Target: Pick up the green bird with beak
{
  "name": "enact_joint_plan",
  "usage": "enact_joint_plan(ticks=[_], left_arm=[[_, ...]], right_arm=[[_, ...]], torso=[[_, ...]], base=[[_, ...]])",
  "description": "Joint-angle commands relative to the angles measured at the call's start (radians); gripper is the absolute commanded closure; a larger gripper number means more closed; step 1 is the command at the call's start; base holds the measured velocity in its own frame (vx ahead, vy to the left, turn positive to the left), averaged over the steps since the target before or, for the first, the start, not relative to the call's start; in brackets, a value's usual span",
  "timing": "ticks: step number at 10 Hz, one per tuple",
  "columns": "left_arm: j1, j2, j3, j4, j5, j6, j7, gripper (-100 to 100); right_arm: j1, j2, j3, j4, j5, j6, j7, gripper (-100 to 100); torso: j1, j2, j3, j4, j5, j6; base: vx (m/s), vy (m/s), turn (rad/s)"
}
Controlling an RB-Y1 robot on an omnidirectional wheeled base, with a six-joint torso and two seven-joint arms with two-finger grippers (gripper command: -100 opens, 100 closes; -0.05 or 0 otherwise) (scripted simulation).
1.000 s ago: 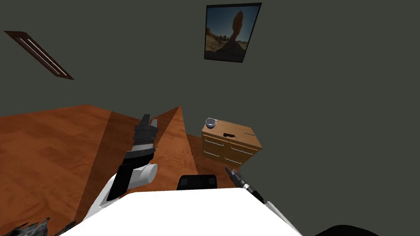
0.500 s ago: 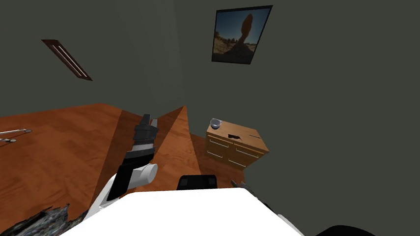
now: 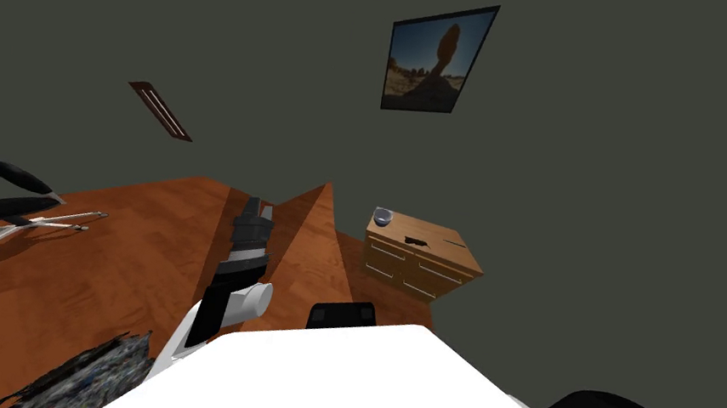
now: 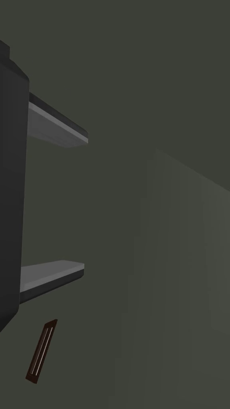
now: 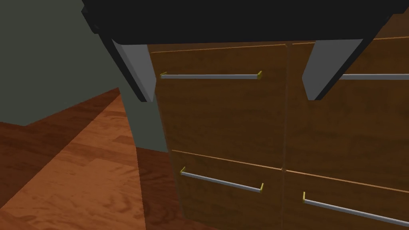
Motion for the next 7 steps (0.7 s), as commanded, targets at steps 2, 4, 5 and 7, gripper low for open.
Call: enact_joint_plan(ticks=[2, 4, 5, 7], left_arm=[[0.000, 0.000, 0.000, 0.000, 0.000, 0.000, 0.000, 0], [0.000, 0.000, 0.000, 0.000, 0.000, 0.000, 0.000, 0], [0.000, 0.000, 0.000, 0.000, 0.000, 0.000, 0.000, 0], [0.000, 0.000, 0.000, 0.000, 0.000, 0.000, 0.000, 0]], right_arm=[[0.020, -0.051, 0.007, 0.076, 0.049, 0.021, 0.005, -100], [0.039, -0.096, 0.010, 0.111, 0.084, 0.040, 0.010, -100], [0.039, -0.101, 0.010, 0.111, 0.084, 0.040, 0.010, -100], [0.057, -0.136, 0.012, 0.145, 0.118, 0.058, 0.014, -100]], torso=[[-0.001, 0.000, 0.000, 0.000, 0.000, 0.001], [-0.002, -0.001, -0.001, 0.000, 0.000, 0.001], [-0.001, -0.002, -0.001, 0.000, 0.000, 0.000], [-0.001, -0.002, -0.001, 0.000, 0.000, 0.000]], base=[[0.048, 0.063, 0.102], [0.060, 0.057, 0.154], [0.058, 0.054, 0.129], [0.069, 0.057, 0.156]])
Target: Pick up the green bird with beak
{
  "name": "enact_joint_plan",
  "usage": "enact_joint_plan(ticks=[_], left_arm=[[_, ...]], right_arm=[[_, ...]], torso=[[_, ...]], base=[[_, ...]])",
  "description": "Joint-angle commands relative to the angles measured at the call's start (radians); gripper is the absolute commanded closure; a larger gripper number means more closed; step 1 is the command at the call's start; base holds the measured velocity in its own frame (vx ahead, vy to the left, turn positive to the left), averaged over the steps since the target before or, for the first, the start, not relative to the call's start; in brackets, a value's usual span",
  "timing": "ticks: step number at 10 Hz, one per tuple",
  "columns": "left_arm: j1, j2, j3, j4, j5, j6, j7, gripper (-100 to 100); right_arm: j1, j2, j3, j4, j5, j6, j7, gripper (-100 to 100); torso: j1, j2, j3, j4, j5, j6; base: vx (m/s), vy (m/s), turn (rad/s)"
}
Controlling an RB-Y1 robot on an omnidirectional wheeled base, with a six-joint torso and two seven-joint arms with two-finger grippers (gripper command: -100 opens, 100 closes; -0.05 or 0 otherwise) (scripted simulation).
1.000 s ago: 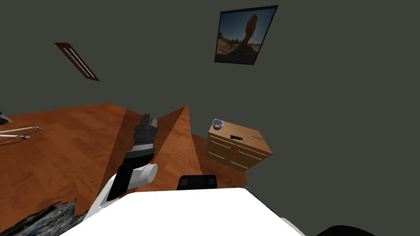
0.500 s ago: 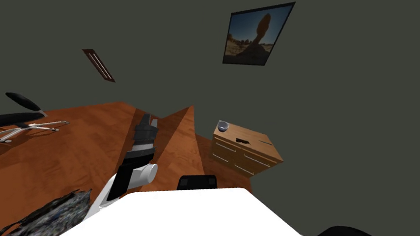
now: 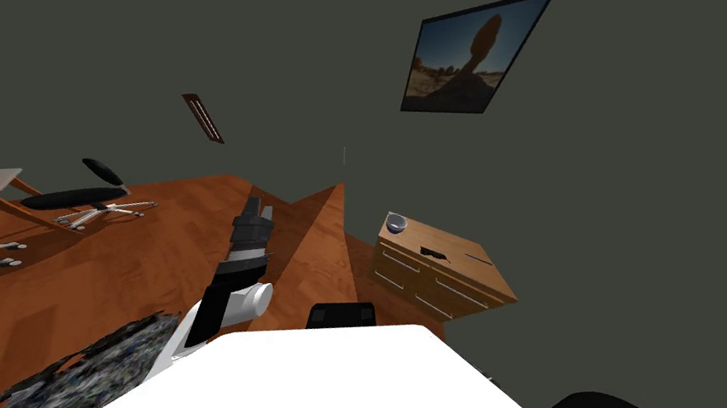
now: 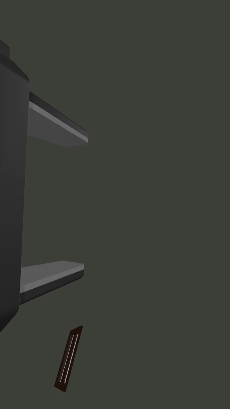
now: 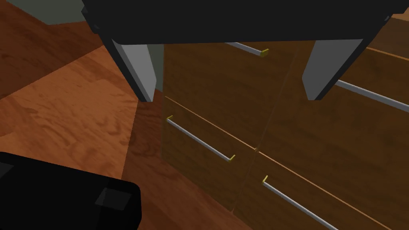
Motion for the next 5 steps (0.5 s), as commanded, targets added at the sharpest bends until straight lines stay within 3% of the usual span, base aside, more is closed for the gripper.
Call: enact_joint_plan(ticks=[1, 5], left_arm=[[0.000, 0.000, 0.000, 0.000, 0.000, 0.000, 0.000, 0], [0.000, 0.000, 0.000, 0.000, 0.000, 0.000, 0.000, 0]], right_arm=[[0.015, -0.028, -0.001, 0.050, 0.043, 0.008, 0.008, -100], [0.047, -0.084, -0.003, 0.113, 0.107, 0.036, 0.015, -100]], torso=[[0.000, 0.000, 0.000, 0.000, 0.000, 0.000], [-0.002, -0.001, 0.000, 0.000, 0.000, 0.000]], base=[[0.095, 0.059, 0.198], [0.087, 0.027, 0.149]])
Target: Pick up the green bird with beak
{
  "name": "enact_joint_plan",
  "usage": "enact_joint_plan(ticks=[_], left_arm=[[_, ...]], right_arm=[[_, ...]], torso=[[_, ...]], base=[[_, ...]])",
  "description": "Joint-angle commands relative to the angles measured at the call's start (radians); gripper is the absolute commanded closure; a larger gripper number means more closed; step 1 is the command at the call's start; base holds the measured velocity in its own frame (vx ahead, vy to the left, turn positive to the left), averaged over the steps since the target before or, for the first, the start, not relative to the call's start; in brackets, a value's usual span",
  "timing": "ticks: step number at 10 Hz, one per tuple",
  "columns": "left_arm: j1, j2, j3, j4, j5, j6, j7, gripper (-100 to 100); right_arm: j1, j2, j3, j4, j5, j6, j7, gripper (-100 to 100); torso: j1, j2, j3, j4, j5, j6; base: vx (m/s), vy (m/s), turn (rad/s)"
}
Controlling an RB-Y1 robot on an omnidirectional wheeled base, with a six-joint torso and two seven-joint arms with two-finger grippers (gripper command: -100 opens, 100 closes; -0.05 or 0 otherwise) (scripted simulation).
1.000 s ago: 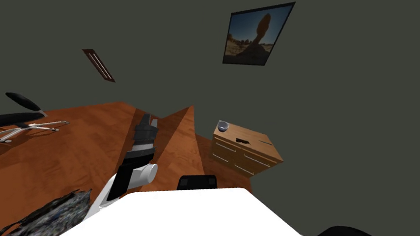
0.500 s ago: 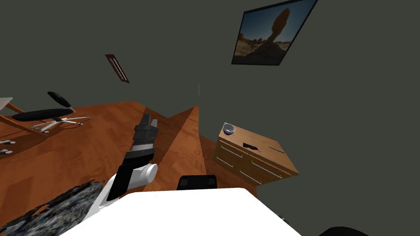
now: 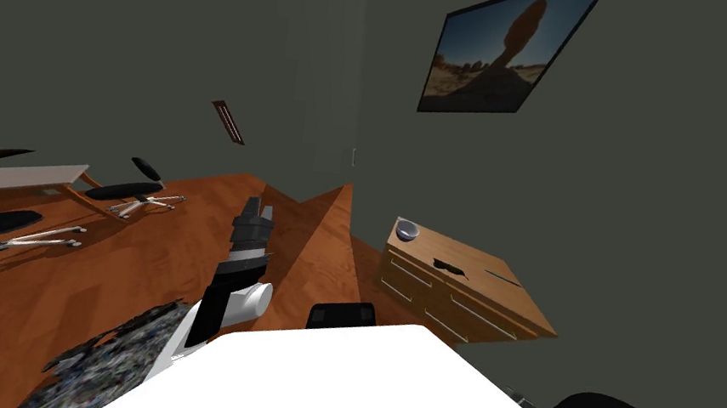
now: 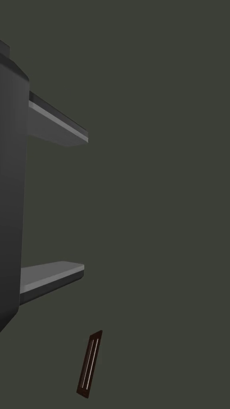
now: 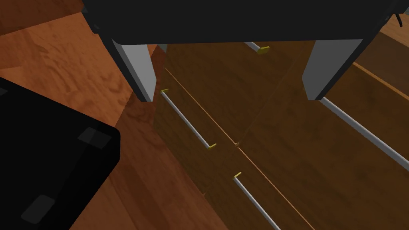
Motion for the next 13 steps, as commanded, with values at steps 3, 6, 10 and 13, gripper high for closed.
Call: enact_joint_plan(ticks=[3, 6, 10, 13], left_arm=[[0.000, 0.000, 0.000, 0.000, 0.000, 0.000, 0.000, 0], [0.000, 0.000, 0.000, 0.000, 0.000, 0.000, 0.000, 0], [0.000, 0.000, 0.000, 0.000, 0.000, 0.000, 0.000, 0], [0.000, 0.000, 0.000, 0.000, 0.000, 0.000, 0.000, 0]], right_arm=[[0.042, -0.054, -0.009, 0.058, 0.078, 0.030, 0.009, -100], [0.076, -0.100, -0.020, 0.116, 0.155, 0.047, 0.016, -100], [0.103, -0.123, -0.038, 0.160, 0.231, 0.049, 0.022, -100], [0.111, -0.122, -0.041, 0.162, 0.249, 0.048, 0.023, -100]], torso=[[0.001, -0.002, -0.001, -0.001, 0.000, 0.001], [-0.001, -0.007, -0.004, -0.002, 0.000, 0.000], [-0.003, -0.007, -0.004, -0.002, -0.001, 0.000], [-0.003, -0.005, -0.003, -0.001, -0.001, 0.000]], base=[[0.133, 0.020, 0.214], [0.208, -0.007, 0.315], [0.197, -0.065, 0.257], [0.132, -0.067, 0.179]])
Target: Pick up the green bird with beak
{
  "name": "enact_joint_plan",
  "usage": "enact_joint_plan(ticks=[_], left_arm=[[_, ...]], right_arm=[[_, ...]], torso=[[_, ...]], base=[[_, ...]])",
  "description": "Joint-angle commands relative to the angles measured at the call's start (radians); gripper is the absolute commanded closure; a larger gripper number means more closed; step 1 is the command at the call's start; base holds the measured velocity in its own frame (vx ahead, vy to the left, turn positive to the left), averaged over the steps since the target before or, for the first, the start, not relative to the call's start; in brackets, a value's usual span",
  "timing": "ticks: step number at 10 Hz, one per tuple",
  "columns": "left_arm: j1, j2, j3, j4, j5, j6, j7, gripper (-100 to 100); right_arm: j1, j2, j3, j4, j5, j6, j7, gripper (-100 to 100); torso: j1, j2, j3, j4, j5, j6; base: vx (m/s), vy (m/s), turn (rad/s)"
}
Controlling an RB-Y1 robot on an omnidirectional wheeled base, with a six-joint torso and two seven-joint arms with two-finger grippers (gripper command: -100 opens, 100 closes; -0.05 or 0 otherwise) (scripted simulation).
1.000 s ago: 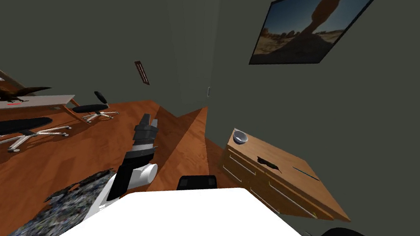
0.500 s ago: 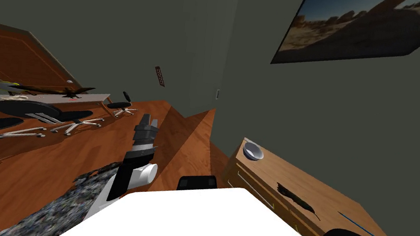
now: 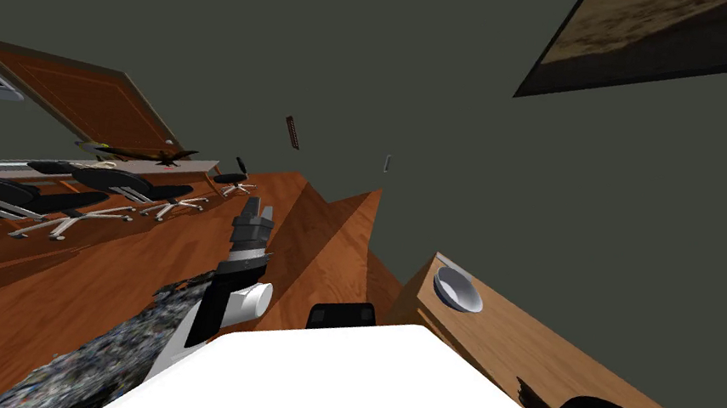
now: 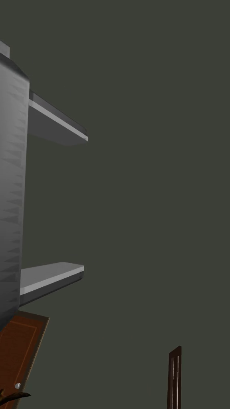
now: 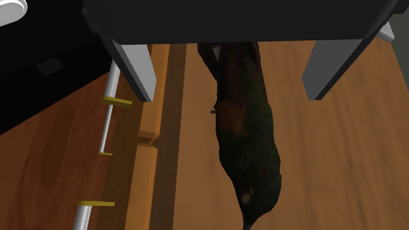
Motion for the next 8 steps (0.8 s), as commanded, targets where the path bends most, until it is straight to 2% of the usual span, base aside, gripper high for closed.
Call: enact_joint_plan(ticks=[1, 2, 4, 5, 6, 8], left_arm=[[0.000, 0.000, 0.000, 0.000, 0.000, 0.000, 0.000, 0], [0.000, 0.000, 0.000, 0.000, 0.000, 0.000, 0.000, 0], [0.000, 0.000, 0.000, 0.000, 0.000, 0.000, 0.000, 0], [0.000, 0.000, 0.000, 0.000, 0.000, 0.000, 0.000, 0], [0.000, 0.000, 0.000, 0.000, 0.000, 0.000, 0.000, 0], [0.000, 0.000, 0.000, 0.000, 0.000, 0.000, 0.000, 0]], right_arm=[[0.000, 0.000, 0.000, 0.000, 0.000, 0.000, 0.000, 0], [-0.025, 0.033, 0.015, 0.023, 0.001, 0.003, 0.014, -100], [-0.062, 0.082, 0.038, 0.058, 0.003, 0.007, 0.036, -100], [-0.049, 0.065, 0.032, 0.044, 0.000, 0.007, 0.028, -100], [-0.050, 0.066, 0.034, 0.045, 0.000, 0.009, 0.030, 100], [-0.049, 0.066, 0.034, 0.044, 0.000, 0.009, 0.031, 100]], torso=[[0.000, 0.000, 0.000, 0.000, 0.000, 0.000], [0.003, 0.004, 0.003, 0.001, 0.001, 0.000], [0.000, 0.007, 0.004, 0.002, 0.000, 0.000], [-0.001, 0.007, 0.005, 0.002, 0.000, 0.000], [0.001, 0.008, 0.005, 0.002, 0.000, 0.000], [0.003, 0.007, 0.005, 0.002, 0.000, 0.000]], base=[[0.014, -0.010, -0.004], [0.005, -0.033, 0.071], [0.000, -0.071, 0.102], [-0.005, -0.040, 0.017], [0.000, -0.007, -0.001], [0.000, 0.000, 0.000]])
